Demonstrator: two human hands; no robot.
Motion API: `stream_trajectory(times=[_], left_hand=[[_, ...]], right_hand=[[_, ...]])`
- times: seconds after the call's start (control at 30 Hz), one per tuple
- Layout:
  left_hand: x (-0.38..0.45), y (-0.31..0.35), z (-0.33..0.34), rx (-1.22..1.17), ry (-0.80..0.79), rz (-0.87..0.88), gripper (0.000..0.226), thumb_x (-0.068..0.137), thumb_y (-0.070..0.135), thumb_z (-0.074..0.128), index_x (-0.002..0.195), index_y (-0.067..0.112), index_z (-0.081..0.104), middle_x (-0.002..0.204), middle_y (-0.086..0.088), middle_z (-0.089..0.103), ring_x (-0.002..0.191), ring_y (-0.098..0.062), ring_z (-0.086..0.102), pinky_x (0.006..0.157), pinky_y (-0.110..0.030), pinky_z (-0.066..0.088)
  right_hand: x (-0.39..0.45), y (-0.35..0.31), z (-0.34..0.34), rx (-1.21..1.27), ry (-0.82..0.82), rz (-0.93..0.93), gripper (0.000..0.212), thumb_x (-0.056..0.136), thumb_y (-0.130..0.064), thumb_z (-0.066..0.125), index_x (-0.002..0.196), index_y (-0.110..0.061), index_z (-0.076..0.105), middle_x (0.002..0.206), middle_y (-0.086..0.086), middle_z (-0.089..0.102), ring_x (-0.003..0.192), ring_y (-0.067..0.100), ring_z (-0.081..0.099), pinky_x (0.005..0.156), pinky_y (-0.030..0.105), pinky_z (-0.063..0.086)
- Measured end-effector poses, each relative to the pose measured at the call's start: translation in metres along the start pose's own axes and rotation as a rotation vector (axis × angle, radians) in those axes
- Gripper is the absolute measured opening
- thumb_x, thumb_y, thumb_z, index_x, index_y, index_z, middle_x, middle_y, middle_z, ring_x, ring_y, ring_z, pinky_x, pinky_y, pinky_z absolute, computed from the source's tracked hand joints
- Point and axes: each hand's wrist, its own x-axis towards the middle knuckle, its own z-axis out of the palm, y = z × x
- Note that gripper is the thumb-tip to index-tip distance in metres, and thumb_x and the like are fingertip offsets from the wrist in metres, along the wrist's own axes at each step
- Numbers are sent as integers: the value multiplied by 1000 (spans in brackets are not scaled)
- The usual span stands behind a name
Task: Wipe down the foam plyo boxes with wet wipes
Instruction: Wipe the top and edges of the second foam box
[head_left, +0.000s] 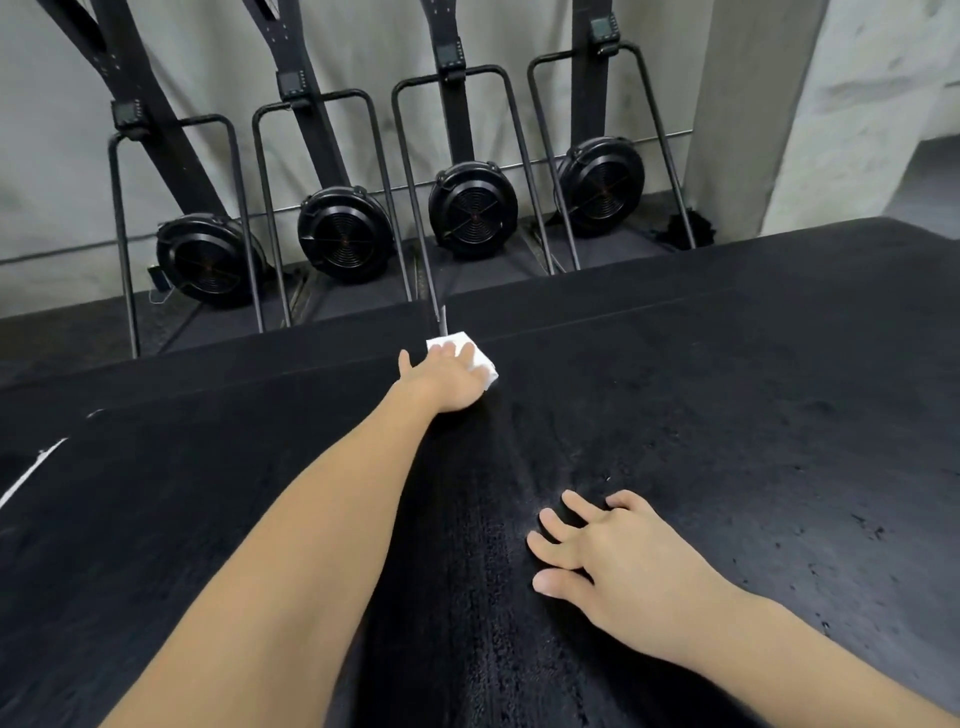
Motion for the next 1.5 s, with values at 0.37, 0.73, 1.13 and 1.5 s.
stream_trajectory(times=[0.37, 0.73, 1.13, 1.5], left_hand=[[-66, 26, 22, 86, 81, 241, 52, 106, 45, 22, 156, 32, 26, 163, -6, 27, 135, -35, 44, 119, -65, -3], [-119, 21, 39, 154, 80, 310, 54, 106, 49, 20, 156, 27, 20, 162, -1, 25, 133, -28, 48, 121, -62, 0], [-4, 29, 12, 41, 67, 87, 60, 102, 48, 21, 157, 24, 20, 165, -7, 18, 148, -30, 26, 119, -66, -1], [-130, 34, 43, 135, 59, 229, 56, 105, 47, 21, 157, 27, 21, 164, -10, 23, 138, -32, 41, 118, -68, -3]], right_hand=[[-1, -2, 6, -17, 46, 6, 70, 95, -59, 10, 144, -29, 50, 152, -6, 46, 148, 25, 31, 115, 52, 29], [3, -6, 9, -31, -13, 38, 71, 97, -62, 1, 155, -32, 27, 164, -10, 22, 154, 17, 5, 122, 45, 11], [8, 7, 34, -108, 266, -17, 31, 87, -46, 54, 105, -34, 76, 110, -10, 74, 111, 20, 69, 81, 44, 59], [5, -4, 10, 9, 33, 44, 51, 108, -45, 25, 156, -25, 31, 164, -3, 22, 153, 26, 12, 121, 43, 18]])
